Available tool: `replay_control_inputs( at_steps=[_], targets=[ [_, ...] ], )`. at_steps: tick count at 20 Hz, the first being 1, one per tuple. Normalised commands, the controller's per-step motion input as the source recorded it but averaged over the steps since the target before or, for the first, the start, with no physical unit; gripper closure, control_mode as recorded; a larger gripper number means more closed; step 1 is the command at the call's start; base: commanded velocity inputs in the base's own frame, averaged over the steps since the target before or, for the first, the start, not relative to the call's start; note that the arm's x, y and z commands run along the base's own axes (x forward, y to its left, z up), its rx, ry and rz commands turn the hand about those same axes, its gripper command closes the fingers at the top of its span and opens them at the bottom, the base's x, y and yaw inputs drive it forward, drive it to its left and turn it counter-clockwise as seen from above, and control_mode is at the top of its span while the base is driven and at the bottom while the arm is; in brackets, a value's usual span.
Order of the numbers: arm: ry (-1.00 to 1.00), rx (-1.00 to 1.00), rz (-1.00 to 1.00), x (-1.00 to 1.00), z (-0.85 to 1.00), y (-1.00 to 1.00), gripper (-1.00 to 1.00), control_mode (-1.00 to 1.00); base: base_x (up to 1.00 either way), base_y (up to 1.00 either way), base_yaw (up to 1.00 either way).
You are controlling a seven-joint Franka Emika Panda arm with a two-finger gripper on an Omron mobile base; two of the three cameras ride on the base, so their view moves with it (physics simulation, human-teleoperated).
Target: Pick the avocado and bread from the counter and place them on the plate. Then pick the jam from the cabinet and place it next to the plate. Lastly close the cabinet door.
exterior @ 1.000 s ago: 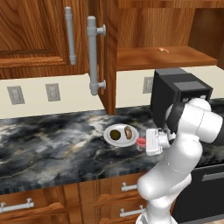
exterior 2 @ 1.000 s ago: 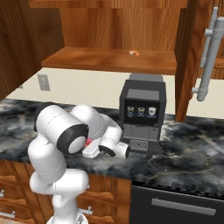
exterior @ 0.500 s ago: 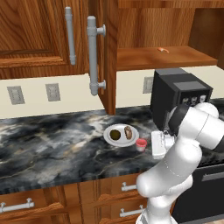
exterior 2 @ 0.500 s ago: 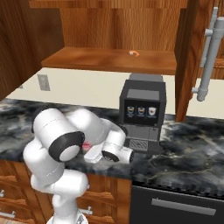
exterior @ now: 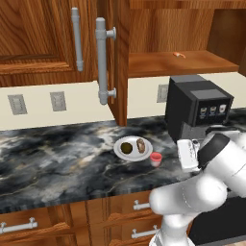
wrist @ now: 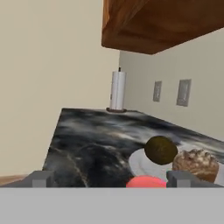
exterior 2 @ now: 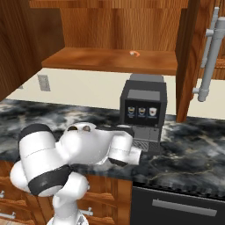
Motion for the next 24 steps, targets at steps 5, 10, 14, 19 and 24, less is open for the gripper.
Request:
replay_control_inputs(
  at_steps=[5,10,14,19,24],
  targets=[
    [0.00,-0.02,0.00,-0.60,0.79,-0.02,-1.00,-1.00,0.00,0.00,0.00],
    [-0.01,0.00,-0.01,-0.81,0.89,0.00,-1.00,-1.00,0.00,0.00,0.00],
    [-0.09,0.00,-0.04,-0.80,0.90,0.00,-1.00,-1.00,0.00,0.00,0.00],
    [-0.10,0.00,-0.08,-0.68,0.58,-0.12,-1.00,-1.00,0.00,0.00,0.00],
    [-0.04,0.00,-0.01,-0.28,0.52,-0.50,-1.00,-1.00,0.00,0.00,0.00]
  ],
)
